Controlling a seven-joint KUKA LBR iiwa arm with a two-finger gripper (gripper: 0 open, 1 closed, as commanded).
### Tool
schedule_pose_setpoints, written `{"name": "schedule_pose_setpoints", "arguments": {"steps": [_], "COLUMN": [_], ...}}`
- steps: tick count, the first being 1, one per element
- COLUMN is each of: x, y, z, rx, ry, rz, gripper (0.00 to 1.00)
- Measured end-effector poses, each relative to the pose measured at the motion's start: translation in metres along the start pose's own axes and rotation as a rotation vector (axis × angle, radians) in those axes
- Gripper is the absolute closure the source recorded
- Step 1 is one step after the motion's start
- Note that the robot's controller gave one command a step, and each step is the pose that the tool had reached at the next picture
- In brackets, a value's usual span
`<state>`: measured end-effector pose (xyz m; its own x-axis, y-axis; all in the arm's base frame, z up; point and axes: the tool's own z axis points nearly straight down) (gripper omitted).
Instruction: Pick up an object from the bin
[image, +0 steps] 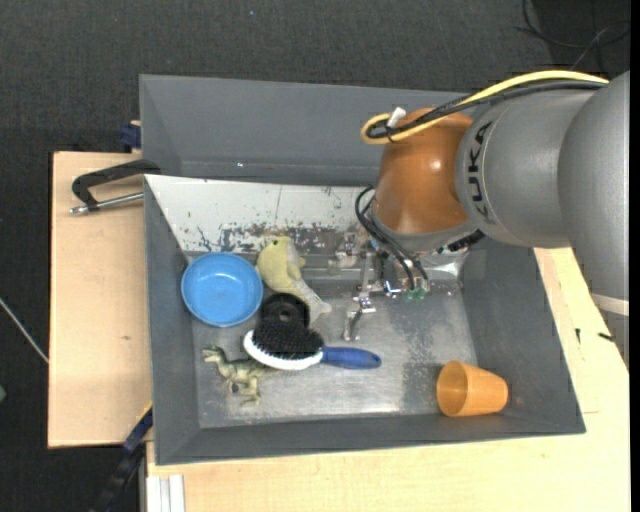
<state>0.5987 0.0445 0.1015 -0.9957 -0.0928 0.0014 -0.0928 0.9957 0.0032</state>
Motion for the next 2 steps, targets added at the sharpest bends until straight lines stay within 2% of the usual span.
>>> {"name": "schedule_pose_setpoints", "arguments": {"steps": [1,2], "x": [0.0024,0.0028], "y": [0.0728,0.0713], "z": [0.0212,0.0214], "rx": [0.001,0.003], "ry": [-0.001,0.001], "rz": [0.197,0.197], "gripper": [0.0,1.0]}}
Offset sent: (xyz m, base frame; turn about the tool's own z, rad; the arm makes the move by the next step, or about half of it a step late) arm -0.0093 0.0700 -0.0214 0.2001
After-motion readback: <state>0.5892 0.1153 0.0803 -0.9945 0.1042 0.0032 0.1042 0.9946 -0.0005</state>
